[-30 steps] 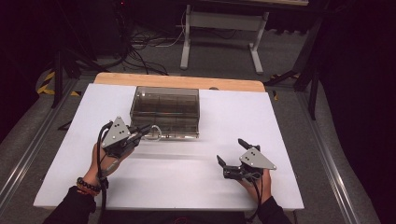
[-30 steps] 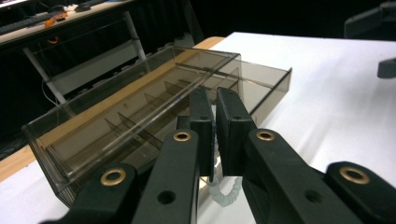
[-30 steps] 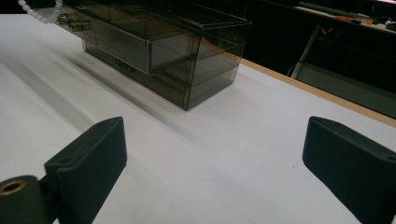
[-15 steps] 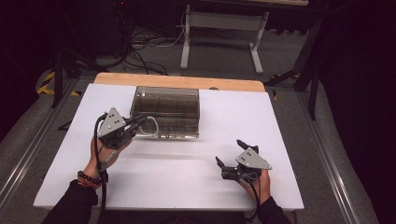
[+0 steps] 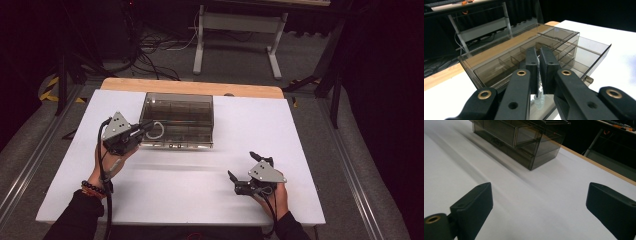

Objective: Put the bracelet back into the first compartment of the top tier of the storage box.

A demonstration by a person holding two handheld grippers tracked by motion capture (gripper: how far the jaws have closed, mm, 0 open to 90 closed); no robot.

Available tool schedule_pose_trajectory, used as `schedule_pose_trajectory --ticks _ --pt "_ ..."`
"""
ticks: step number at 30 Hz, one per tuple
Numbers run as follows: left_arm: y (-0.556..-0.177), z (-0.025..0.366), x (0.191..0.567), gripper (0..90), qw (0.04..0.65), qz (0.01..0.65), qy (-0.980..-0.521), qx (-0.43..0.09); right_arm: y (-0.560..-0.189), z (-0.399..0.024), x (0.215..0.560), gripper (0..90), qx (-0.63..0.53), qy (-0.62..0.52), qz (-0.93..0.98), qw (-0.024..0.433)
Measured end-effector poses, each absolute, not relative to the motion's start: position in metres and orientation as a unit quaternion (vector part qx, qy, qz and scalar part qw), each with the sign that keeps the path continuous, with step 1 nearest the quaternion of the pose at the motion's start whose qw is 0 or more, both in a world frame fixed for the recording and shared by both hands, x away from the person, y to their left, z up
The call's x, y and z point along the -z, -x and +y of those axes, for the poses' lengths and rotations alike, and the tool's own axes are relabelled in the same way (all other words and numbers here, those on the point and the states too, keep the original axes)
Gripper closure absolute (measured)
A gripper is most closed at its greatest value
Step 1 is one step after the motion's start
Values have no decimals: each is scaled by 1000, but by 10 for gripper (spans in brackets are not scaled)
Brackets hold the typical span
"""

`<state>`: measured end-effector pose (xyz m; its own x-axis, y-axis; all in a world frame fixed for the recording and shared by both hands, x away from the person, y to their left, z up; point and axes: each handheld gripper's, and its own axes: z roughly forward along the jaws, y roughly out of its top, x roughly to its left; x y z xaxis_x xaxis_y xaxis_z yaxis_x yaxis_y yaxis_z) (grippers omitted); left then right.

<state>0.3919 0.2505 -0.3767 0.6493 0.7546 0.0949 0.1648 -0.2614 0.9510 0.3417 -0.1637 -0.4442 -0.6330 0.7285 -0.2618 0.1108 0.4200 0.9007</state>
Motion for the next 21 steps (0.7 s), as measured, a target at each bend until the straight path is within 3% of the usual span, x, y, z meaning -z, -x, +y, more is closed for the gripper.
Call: schedule_pose_trajectory --ticks 21 --pt "-403 251 399 846 473 326 -769 -282 -343 -162 447 81 -457 -267 782 329"
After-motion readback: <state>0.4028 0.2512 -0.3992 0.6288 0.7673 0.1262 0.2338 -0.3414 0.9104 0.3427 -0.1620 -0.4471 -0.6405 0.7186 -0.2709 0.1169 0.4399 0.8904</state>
